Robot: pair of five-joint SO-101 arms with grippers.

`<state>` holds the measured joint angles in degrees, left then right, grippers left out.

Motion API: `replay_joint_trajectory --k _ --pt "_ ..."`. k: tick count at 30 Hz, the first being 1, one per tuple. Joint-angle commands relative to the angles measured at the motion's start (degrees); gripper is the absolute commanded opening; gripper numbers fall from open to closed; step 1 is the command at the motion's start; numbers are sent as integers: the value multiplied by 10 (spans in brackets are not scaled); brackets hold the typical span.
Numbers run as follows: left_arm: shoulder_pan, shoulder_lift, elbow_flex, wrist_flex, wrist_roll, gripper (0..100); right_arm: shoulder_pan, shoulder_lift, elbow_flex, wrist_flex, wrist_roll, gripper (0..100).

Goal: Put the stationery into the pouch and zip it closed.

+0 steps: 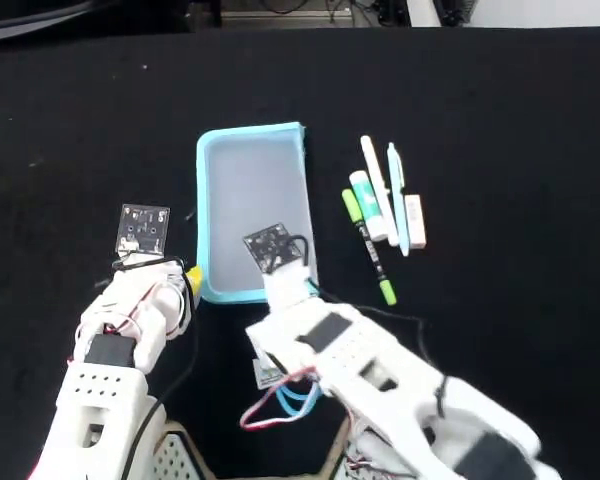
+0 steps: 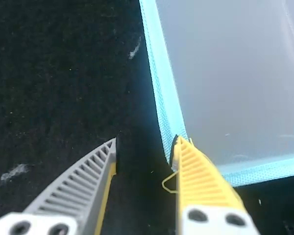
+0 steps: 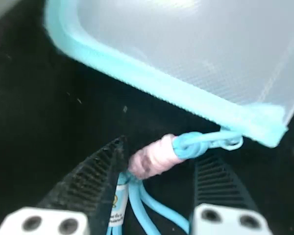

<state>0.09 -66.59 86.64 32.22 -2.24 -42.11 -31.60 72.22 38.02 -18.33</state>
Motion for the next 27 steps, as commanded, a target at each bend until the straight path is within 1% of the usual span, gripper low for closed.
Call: replay_joint_trajectory --k 1,3,5,7,10,12,14,15,16,20,21,23,27 --pt "-3 -9 -10 -11 -6 192 42 44 -58 24 0 116" --pt "-3 -9 -11 -11 -6 192 75 38 -60 25 14 3" --pt "-3 -9 -11 -11 -6 192 116 27 -59 42 80 29" --pt "-3 -9 -11 -11 -6 192 168 7 -63 61 164 10" --pt "-4 -9 -10 -11 -6 192 252 -29 -66 82 352 18" --pt "-5 -9 -10 -11 -6 192 287 -44 -68 98 451 18" --pt "-5 -9 -11 -11 -6 192 306 -50 -65 117 517 22" --pt "-5 -9 -11 -11 -6 192 310 -50 -65 126 534 25" --pt "-6 -9 -11 -11 -6 192 311 -48 -64 136 538 42" --pt "-6 -9 -11 -11 -6 192 312 -33 -64 162 515 184" --pt "-6 -9 -10 -11 -6 192 312 -30 -64 162 515 202" --pt "-7 -9 -10 -11 -6 192 311 -22 -64 160 499 204" --pt "-7 -9 -10 -11 -6 192 300 5 -62 119 422 204"
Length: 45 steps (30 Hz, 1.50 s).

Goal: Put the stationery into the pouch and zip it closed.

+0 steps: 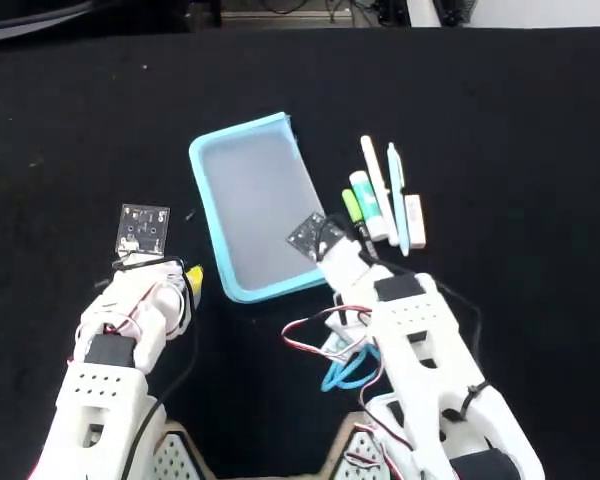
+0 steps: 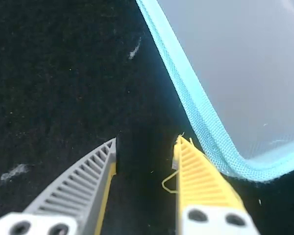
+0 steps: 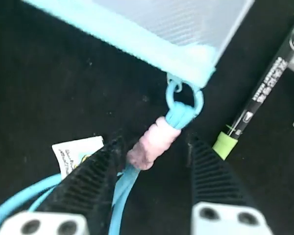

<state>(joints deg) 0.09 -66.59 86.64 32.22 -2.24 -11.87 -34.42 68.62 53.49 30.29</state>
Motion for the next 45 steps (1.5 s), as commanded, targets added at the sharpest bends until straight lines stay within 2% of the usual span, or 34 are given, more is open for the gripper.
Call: replay_joint_trajectory --k 1,10,15,20,25,30,35,40,45 --pt "-7 -9 -10 -11 -6 192 -3 44 -25 -47 -76 204" --pt "-7 -9 -9 -11 -6 192 -1 122 -38 -56 -86 190" --pt "-7 -9 -9 -11 -6 192 2 121 -66 -70 -82 5" --pt "-7 -9 -8 -11 -6 192 37 121 -106 -59 -72 10" --pt "0 -9 -12 -13 -6 192 52 113 -182 -14 15 10" --pt "17 -9 -24 -45 -3 192 50 41 -213 -11 21 10" --pt "49 -9 -36 -67 -3 192 22 -75 -199 16 23 10" --pt "58 -9 -31 -65 -2 192 -64 -207 -201 62 23 10" --pt "52 -9 -36 -64 -2 192 -131 -286 -199 63 22 10"
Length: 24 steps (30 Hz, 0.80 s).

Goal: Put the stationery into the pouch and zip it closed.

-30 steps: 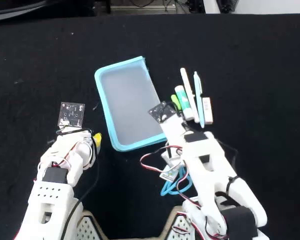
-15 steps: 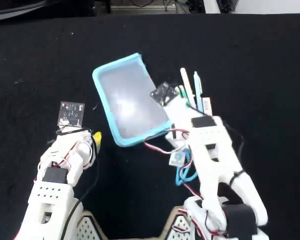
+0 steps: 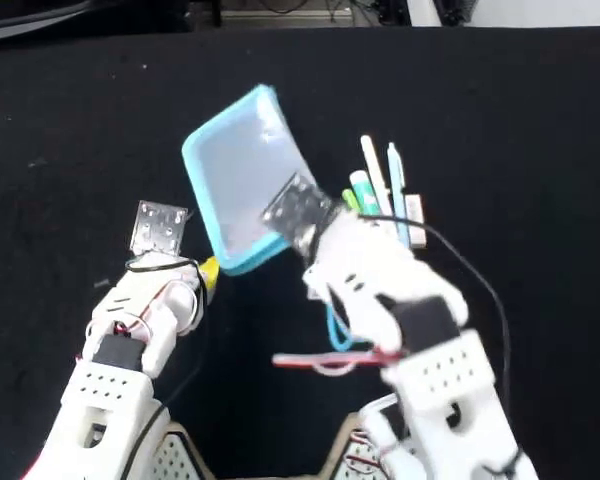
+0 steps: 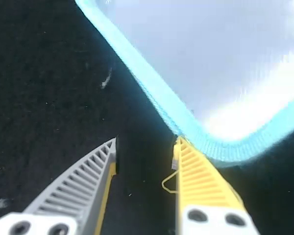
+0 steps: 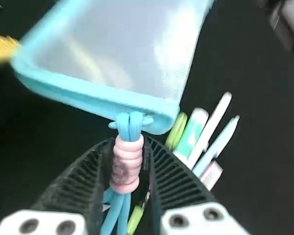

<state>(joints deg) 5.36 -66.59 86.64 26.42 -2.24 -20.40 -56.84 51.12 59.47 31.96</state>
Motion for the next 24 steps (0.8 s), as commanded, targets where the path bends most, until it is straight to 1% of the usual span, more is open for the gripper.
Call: replay_joint_trajectory --k 1,3,5,7,12,16,19,21,24 --pt "-10 -9 -37 -5 -2 192 -52 -67 -24 4 5 10" --pt "-40 -9 -51 -1 -2 192 -54 -70 -24 4 5 10" --pt "-73 -9 -72 22 -1 192 -54 -72 -24 3 5 10" --pt "-90 -9 -93 47 -1 192 -55 -72 -26 -2 5 10" --pt "-95 -9 -107 63 -1 192 -63 -70 -23 -31 5 10" --pt "-109 -9 -114 62 -1 192 -91 -73 -7 -34 4 10" --pt "-100 -9 -113 63 -1 192 -113 -73 2 -35 2 10" --pt "-77 -7 -105 62 -1 192 -123 -73 4 -49 2 10" --pt "-30 -9 -80 60 -2 192 -126 -73 5 -98 1 10"
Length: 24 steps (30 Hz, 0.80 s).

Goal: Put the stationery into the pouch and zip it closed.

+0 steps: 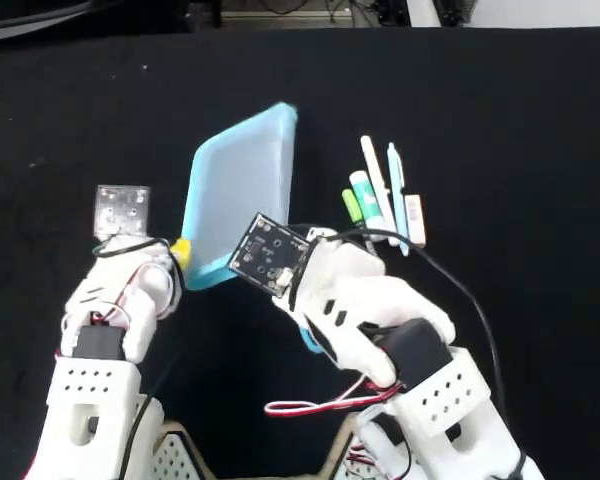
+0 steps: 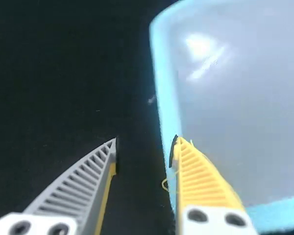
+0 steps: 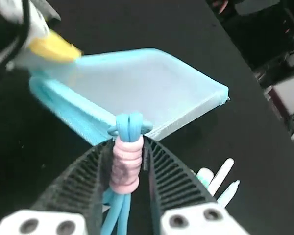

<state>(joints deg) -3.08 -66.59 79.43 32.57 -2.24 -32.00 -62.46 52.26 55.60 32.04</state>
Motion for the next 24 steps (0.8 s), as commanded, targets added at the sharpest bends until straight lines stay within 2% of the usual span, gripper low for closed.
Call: replay_joint_trajectory --k 1,7,18,24 --pt "65 -9 -2 -2 -3 192 -10 -17 -7 -77 -6 10" --pt "84 -9 16 -2 -2 192 -23 -14 -2 -165 -103 10" --pt "85 -9 31 1 -1 192 -120 -17 48 -165 -112 10" --pt "79 -9 42 3 -1 192 -123 -18 85 -171 -112 10"
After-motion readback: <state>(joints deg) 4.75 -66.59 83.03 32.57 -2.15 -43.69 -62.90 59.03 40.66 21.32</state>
